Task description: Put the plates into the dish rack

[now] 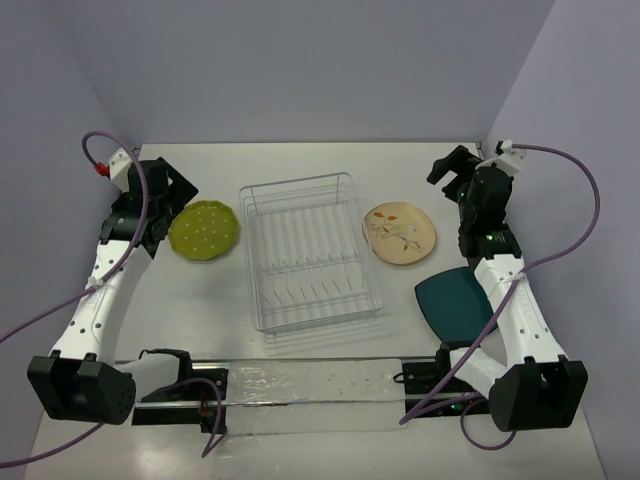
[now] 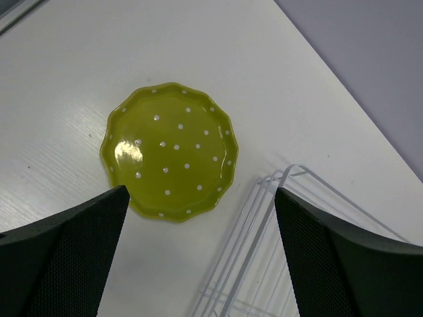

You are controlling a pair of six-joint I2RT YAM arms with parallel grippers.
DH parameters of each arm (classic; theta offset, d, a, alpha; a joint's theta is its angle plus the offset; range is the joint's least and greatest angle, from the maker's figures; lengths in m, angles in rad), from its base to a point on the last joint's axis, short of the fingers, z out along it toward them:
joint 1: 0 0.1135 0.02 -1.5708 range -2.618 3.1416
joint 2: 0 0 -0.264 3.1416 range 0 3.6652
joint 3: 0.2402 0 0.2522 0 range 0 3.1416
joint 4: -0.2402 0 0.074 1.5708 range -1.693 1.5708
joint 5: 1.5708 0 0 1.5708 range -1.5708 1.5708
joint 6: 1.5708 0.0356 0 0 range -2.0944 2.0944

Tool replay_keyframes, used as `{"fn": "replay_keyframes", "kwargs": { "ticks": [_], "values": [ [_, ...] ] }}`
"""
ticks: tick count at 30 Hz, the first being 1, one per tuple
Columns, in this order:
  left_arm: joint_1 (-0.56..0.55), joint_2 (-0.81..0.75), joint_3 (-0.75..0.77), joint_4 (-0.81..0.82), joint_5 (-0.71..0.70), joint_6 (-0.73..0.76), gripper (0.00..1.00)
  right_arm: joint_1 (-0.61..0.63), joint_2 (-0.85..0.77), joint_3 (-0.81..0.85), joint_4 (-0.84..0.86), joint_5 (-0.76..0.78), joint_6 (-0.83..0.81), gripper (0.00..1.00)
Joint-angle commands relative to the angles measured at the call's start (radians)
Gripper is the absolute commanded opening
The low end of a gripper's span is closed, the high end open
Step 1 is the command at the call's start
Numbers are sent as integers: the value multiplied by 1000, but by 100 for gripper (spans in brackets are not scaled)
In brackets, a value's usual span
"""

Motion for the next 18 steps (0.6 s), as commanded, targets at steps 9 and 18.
{"fn": "replay_keyframes", "kwargs": {
  "ticks": [9,18],
  "values": [
    [1,228,164,214,134,80,99,-96,71,46,-185,-34,-25,100],
    [3,398,274,254,226,119,99,-270,222,-27,-173,-458,-129,99]
  ]
}}
